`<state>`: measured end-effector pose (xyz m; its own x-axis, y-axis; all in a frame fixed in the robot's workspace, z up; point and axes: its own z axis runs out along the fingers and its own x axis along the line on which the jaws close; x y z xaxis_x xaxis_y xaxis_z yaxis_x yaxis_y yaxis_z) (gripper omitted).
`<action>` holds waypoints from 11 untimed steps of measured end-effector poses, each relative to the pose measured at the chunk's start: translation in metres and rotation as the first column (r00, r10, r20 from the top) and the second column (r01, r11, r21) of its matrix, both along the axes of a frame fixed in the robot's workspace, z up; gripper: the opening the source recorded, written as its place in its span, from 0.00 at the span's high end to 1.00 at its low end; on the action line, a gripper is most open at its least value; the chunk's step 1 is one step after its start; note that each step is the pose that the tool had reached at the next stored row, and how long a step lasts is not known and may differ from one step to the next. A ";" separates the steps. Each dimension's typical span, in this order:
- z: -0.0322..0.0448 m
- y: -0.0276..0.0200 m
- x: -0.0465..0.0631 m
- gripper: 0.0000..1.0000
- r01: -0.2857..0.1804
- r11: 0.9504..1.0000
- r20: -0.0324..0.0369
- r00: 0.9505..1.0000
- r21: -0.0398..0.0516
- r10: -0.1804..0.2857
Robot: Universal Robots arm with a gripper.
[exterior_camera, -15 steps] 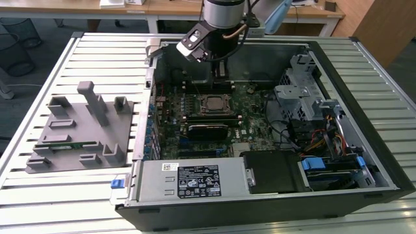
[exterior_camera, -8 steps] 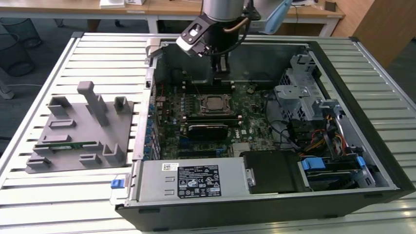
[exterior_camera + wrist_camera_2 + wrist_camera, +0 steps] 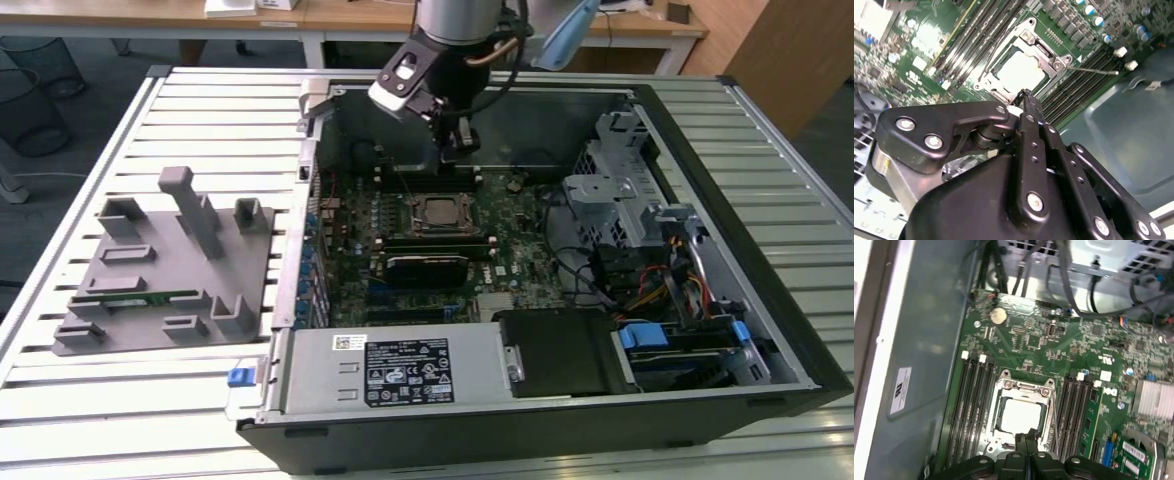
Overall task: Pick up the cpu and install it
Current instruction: 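Install the first cpu locking lever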
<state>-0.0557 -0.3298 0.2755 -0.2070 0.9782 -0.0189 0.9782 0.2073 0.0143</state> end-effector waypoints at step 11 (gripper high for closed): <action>-0.0002 0.0000 0.000 0.89 -0.198 0.980 0.000 0.980 0.000 0.198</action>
<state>-0.0557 -0.3298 0.2753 -0.3966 0.9178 -0.0190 0.9177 0.3969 0.0143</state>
